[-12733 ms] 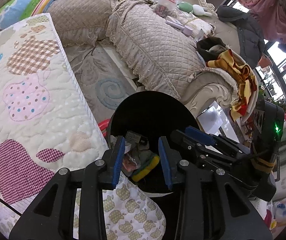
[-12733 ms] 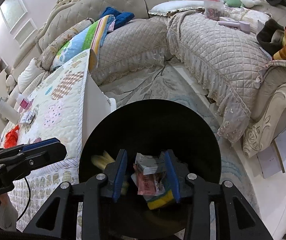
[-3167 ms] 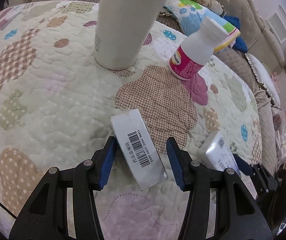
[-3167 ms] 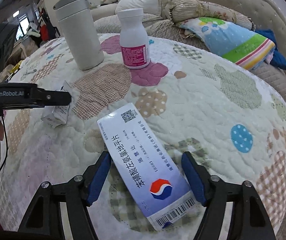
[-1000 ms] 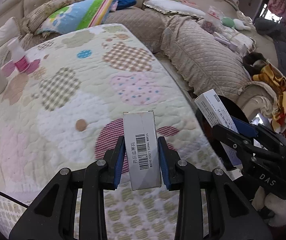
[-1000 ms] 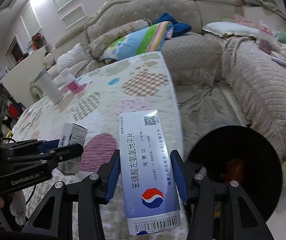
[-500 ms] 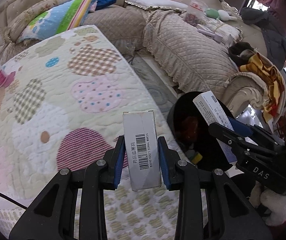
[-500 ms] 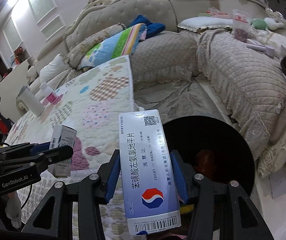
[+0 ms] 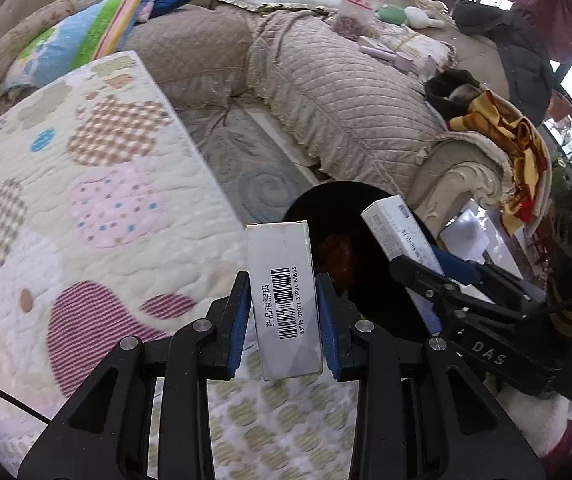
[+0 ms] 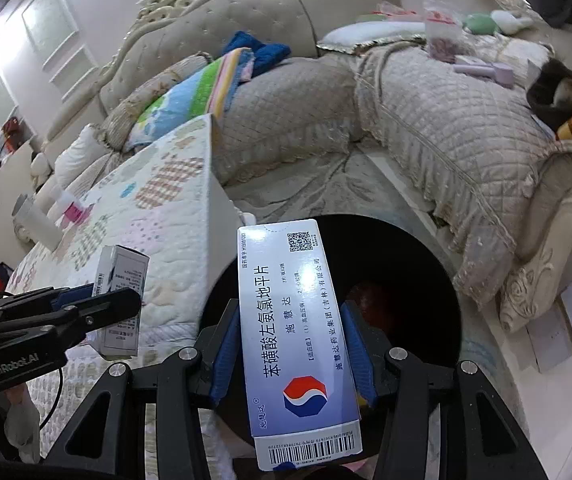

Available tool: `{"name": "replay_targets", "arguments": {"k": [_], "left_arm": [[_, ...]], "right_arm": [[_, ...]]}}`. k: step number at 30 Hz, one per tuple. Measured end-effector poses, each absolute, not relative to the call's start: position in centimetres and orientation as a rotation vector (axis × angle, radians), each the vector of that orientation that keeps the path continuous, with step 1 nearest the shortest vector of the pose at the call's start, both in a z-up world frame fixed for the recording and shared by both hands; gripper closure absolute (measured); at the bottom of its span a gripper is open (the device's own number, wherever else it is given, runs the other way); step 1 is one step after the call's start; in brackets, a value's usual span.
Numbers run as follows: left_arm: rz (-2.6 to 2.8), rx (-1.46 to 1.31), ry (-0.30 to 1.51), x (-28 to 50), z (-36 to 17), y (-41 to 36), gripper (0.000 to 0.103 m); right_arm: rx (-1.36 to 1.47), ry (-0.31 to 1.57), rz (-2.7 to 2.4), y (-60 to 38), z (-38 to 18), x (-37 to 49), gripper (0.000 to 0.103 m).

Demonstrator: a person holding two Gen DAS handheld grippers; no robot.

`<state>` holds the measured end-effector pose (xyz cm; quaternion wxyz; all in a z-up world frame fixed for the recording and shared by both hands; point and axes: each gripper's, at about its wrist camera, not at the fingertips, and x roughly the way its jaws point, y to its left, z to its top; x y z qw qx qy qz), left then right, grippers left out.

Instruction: Collect trash

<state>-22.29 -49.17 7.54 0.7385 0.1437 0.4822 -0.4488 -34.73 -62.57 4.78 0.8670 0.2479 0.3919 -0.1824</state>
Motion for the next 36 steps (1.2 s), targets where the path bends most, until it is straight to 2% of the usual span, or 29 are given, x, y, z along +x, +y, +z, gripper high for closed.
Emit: {"name": "replay_targets", "arguments": {"k": [22, 23, 26, 27, 36], "left_arm": [[-1.041, 0.291, 1.099, -22.2, 5.8, -52.2, 0.071], [-1.051, 0.288, 1.098, -22.3, 5.9, -52.3, 0.068], [-1.069, 0.257, 1.078, -22.3, 6.4, -51.9, 0.048], [-1.079, 0.245, 1.073, -22.2, 6.5, -51.7, 0.047], [-0.991, 0.236, 0.977, -22.5, 8.6, -49.1, 0.046]], "right_arm": [[0.614, 0.847, -0.427, -65.6, 2.5, -34.9, 0.055], [0.621, 0.843, -0.427, -65.7, 2.5, -34.9, 0.055], [0.622, 0.828, -0.433, -65.6, 2.9, -35.0, 0.052], [0.623, 0.824, -0.433, -65.6, 3.0, -35.0, 0.052], [0.530, 0.779, -0.477, -63.9, 5.6, -35.8, 0.050]]}}
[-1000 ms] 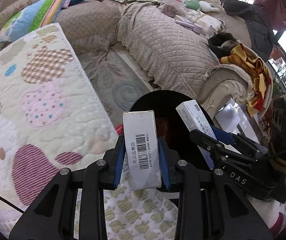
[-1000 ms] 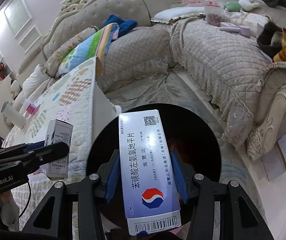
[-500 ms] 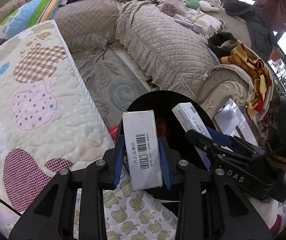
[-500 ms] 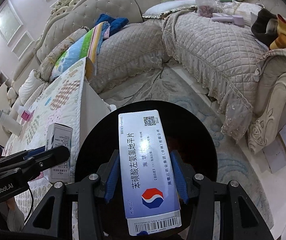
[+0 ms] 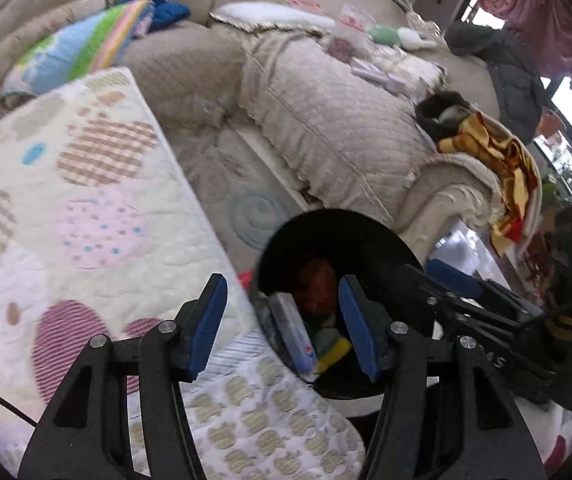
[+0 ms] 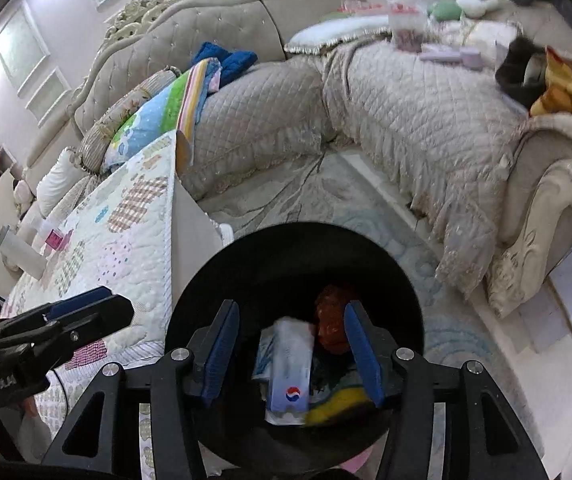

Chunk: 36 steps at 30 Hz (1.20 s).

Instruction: Collect trash

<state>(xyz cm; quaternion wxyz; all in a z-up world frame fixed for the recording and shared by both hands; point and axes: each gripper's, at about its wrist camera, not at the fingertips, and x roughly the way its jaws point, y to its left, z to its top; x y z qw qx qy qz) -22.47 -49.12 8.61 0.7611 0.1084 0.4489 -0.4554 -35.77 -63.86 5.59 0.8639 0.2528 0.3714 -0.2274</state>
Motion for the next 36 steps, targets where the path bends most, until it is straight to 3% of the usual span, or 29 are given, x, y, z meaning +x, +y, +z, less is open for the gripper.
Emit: {"name": "replay_targets", "arguments": {"k": [8, 10, 12, 17, 21, 34, 36], "left_arm": [[-0.890, 0.225, 0.796, -23.5, 12.1, -45.3, 0.046], [-0.888, 0.210, 0.758, -23.8, 13.2, -44.0, 0.046], [-0.886, 0.198, 0.721, -24.2, 14.2, -43.0, 0.046], [-0.867, 0.203, 0.620, -25.4, 16.5, -40.7, 0.046], [-0.864, 0.191, 0.584, -25.8, 17.5, -39.3, 0.046], [-0.843, 0.164, 0.512, -26.6, 19.1, -37.1, 0.046], [-0.846, 0.162, 0.511, -26.6, 19.1, -37.1, 0.046]], "right_arm": [[0.350, 0.693, -0.565, -60.6, 9.7, -36.3, 0.050], [0.338, 0.660, -0.561, -59.9, 10.7, -36.5, 0.047], [0.326, 0.622, -0.563, -59.1, 11.7, -36.8, 0.037], [0.276, 0.540, -0.582, -57.1, 14.4, -37.5, 0.034], [0.260, 0.497, -0.580, -55.7, 16.2, -37.8, 0.026], [0.209, 0.371, -0.560, -52.5, 19.2, -39.2, 0.026], [0.203, 0.368, -0.571, -52.3, 19.4, -39.2, 0.019]]}}
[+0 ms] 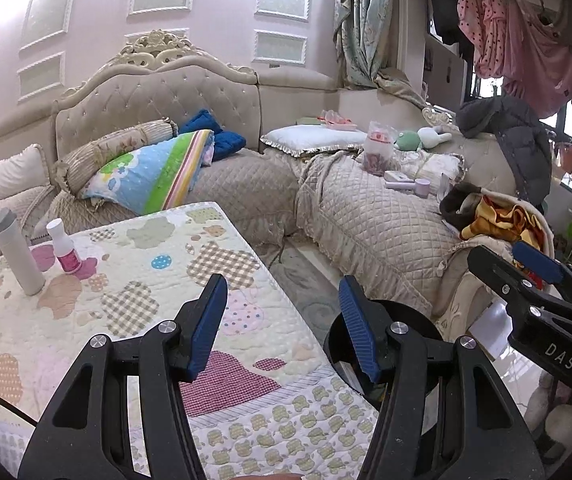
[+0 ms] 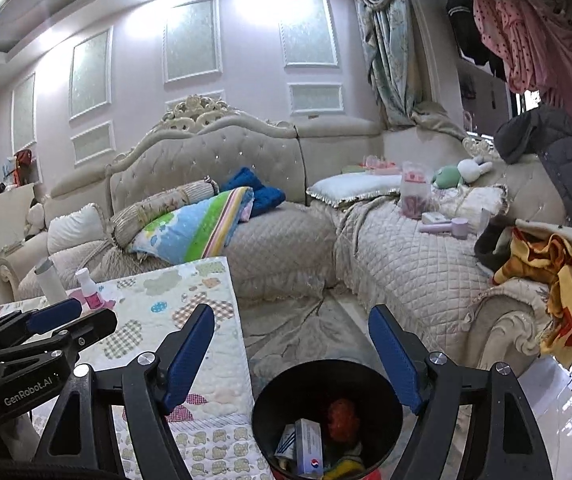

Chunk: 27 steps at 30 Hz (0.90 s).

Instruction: Collect trash

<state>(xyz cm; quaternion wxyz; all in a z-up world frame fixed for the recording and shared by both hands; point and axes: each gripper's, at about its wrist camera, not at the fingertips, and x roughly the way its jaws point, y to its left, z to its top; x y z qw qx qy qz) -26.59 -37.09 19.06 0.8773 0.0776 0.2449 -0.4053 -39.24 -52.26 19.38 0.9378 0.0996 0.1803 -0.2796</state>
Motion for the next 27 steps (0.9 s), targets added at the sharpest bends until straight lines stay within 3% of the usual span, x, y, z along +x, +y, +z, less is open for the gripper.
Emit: {"name": "replay_targets", "arguments": {"k": [27], "left_arm": [[-0.854, 0.158, 0.535, -26.23, 18.27, -37.12, 0.046]], "right_arm": [[0.188, 0.433, -0.622, -52.36, 18.74, -38.58, 0.016]]}}
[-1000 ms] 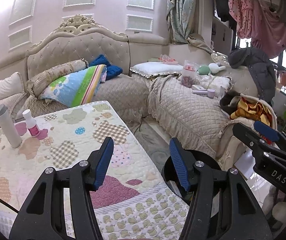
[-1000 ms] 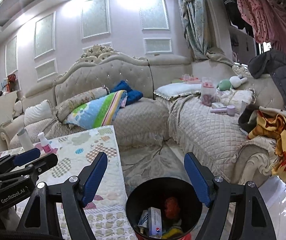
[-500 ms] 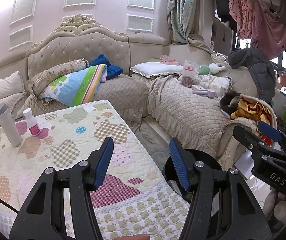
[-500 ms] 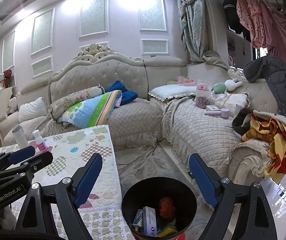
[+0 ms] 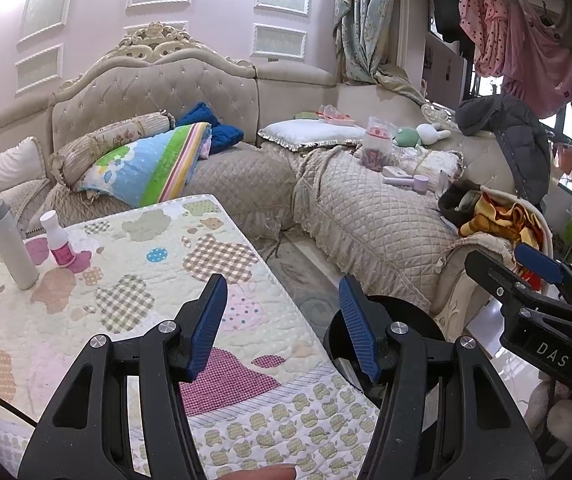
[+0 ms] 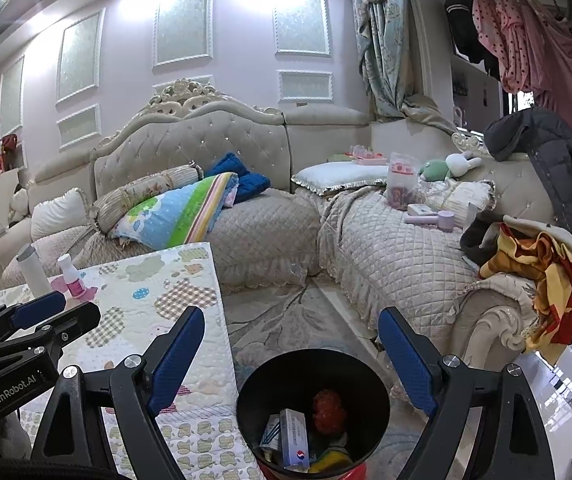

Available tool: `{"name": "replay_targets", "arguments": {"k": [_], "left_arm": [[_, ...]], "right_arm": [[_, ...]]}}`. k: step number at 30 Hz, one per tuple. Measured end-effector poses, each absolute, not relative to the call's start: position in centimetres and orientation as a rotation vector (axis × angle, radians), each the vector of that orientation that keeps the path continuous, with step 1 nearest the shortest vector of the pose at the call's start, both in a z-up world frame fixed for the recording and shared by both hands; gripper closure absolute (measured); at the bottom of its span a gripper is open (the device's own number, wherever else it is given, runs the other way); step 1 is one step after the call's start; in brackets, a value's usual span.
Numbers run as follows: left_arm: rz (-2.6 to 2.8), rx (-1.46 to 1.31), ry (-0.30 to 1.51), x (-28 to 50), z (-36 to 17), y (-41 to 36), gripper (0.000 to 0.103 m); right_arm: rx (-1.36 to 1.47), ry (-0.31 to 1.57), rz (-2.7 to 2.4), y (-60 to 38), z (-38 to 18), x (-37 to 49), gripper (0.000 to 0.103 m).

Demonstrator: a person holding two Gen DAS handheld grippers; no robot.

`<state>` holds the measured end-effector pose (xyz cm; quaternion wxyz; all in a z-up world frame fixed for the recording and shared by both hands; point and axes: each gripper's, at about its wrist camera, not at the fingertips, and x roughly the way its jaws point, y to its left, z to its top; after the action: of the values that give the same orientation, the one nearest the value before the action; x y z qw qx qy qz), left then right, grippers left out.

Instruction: Collect trash

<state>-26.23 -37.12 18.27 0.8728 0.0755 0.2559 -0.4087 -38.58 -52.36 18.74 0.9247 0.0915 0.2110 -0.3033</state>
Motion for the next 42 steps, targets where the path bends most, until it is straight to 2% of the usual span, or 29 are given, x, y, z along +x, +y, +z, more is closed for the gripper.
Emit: {"name": "replay_targets", "arguments": {"k": [42], "left_arm": [[-0.884, 0.173, 0.575, -25.6, 17.0, -38.0, 0.046]], "right_arm": [[0.203, 0.481, -0.626, -53.3, 17.6, -37.9, 0.016]]}}
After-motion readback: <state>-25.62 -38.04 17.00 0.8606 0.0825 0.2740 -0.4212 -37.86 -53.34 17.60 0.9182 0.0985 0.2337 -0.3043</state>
